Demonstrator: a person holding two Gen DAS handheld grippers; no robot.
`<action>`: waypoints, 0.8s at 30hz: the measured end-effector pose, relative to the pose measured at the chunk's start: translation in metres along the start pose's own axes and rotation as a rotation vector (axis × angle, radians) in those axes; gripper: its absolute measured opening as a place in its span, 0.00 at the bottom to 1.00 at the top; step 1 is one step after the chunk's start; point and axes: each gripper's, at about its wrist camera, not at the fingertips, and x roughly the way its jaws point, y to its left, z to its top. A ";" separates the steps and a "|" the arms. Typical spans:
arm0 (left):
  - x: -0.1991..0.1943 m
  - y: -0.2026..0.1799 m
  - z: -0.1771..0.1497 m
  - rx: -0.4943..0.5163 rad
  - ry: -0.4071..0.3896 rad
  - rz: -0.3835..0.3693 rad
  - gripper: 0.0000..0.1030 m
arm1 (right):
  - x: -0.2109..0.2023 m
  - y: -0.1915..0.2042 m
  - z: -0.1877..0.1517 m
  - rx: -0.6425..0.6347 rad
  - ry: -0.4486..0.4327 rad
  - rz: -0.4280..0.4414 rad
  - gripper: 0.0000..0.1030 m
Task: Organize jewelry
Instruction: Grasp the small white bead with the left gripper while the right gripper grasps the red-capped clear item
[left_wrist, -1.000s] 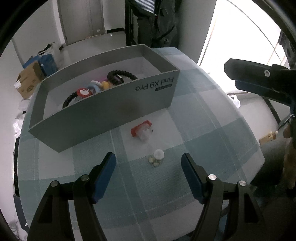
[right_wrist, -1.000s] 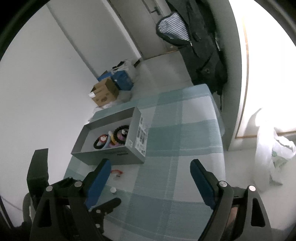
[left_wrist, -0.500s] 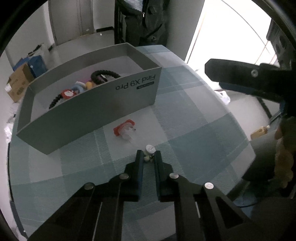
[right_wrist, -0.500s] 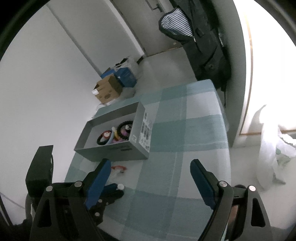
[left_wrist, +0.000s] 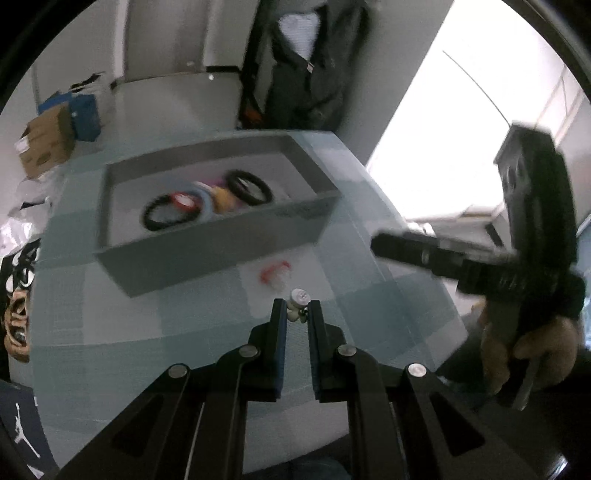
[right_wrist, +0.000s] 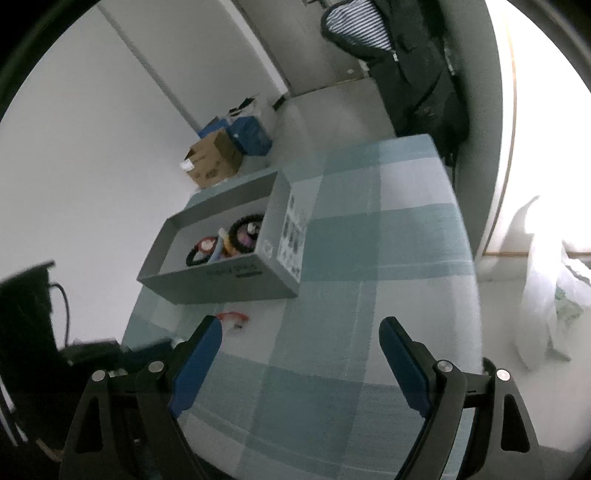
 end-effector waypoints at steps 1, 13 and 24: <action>-0.004 0.005 0.001 -0.022 -0.013 -0.006 0.07 | 0.003 0.002 0.000 -0.005 0.005 0.004 0.81; -0.026 0.046 0.019 -0.176 -0.110 -0.046 0.07 | 0.040 0.042 -0.006 -0.132 0.078 0.016 0.60; -0.037 0.069 0.026 -0.236 -0.148 -0.058 0.07 | 0.065 0.068 -0.010 -0.228 0.123 0.016 0.42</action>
